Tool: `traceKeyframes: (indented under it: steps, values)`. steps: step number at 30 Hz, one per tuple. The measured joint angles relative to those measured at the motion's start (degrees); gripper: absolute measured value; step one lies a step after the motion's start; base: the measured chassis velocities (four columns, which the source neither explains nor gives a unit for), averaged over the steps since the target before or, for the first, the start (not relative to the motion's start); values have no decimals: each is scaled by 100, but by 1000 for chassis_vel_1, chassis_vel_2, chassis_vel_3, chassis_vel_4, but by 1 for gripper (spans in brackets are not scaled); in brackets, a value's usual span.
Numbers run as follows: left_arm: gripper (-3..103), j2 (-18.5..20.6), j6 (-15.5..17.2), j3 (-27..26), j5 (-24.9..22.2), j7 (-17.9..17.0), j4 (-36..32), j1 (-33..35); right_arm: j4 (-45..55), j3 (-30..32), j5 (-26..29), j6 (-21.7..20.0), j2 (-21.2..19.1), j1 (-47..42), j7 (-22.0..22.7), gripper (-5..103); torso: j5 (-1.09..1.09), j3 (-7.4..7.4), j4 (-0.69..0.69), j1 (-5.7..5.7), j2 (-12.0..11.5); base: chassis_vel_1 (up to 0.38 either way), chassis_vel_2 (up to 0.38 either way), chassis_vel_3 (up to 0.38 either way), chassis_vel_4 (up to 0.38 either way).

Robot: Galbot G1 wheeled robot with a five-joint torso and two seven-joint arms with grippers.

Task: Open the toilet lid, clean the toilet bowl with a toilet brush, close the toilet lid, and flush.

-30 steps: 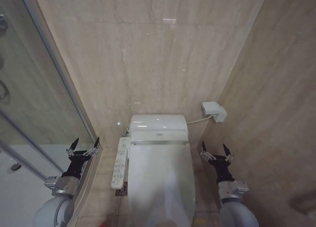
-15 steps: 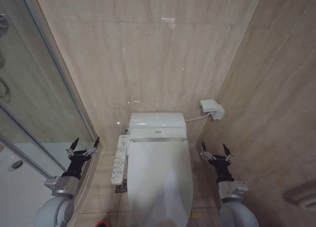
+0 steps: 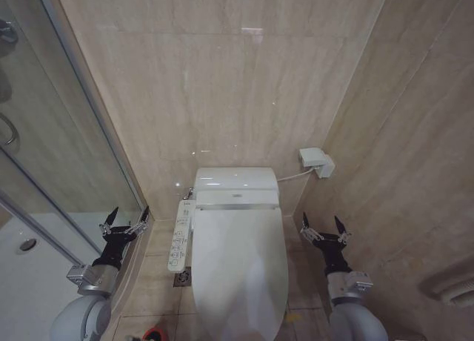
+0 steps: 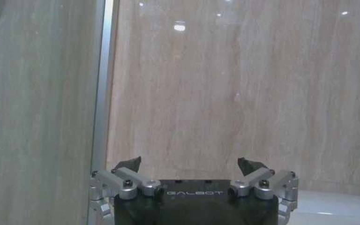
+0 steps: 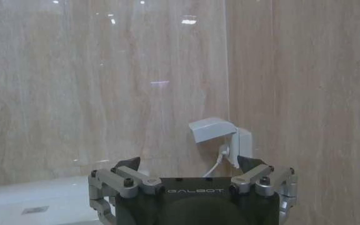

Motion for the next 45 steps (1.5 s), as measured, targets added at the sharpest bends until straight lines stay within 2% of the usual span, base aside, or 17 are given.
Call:
traceKeyframes:
  steps: [37,45]
  values:
    - [100,0,0,0,0,0,0,0,0,0,0,0,0,0,0,100,0,0,0,0,0,0,0,0,0]
    - [100,0,0,0,0,0,0,1,0,0,0,0,0,-1,0,100,0,0,1,-3,0,126,-115,-105,126]
